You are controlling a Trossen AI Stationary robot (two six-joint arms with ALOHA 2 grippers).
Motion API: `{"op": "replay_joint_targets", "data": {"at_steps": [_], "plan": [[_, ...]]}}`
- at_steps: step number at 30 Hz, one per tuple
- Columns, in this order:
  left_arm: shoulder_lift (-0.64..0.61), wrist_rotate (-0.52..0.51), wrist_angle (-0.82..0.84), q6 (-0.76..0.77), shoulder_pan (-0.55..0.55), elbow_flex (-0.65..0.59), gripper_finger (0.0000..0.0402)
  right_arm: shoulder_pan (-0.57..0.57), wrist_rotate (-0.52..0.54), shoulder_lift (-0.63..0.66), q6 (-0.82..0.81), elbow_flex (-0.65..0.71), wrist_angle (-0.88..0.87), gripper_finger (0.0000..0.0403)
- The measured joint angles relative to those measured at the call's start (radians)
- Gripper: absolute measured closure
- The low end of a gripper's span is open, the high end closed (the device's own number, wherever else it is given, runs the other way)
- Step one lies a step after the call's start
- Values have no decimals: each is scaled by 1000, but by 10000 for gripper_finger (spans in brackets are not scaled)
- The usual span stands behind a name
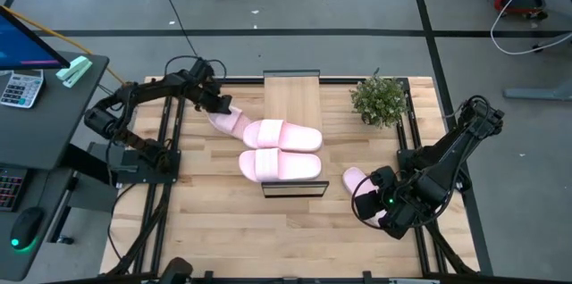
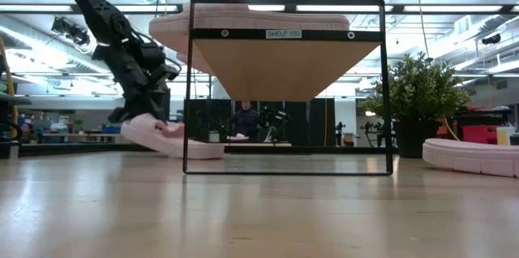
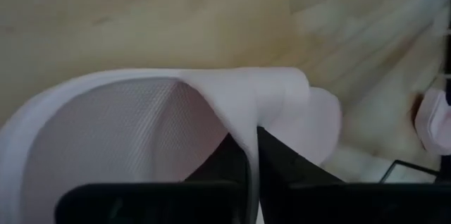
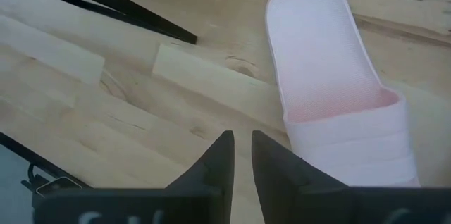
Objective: Pick and place slides into the shelf
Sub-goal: Put the pink slipper on the shelf
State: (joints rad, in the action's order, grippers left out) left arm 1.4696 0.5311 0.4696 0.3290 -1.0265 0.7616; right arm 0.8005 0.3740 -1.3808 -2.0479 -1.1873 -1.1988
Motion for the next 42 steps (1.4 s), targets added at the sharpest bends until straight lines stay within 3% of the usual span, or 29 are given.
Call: {"op": "replay_joint_targets", "data": {"at_steps": [15,24,32,42], "plan": [[-240,-107,200,-37,-94,229,388,0,24,0,29,0,0,353],[-286,-297,276,-140,-97,407,391,0,24,0,35,0,0,353],[-314,-332,100,-104,-60,452,391,0,30,0,36,0,0,354],[-354,-274,-101,57,58,442,391,0,66,0,36,0,0,354]]}}
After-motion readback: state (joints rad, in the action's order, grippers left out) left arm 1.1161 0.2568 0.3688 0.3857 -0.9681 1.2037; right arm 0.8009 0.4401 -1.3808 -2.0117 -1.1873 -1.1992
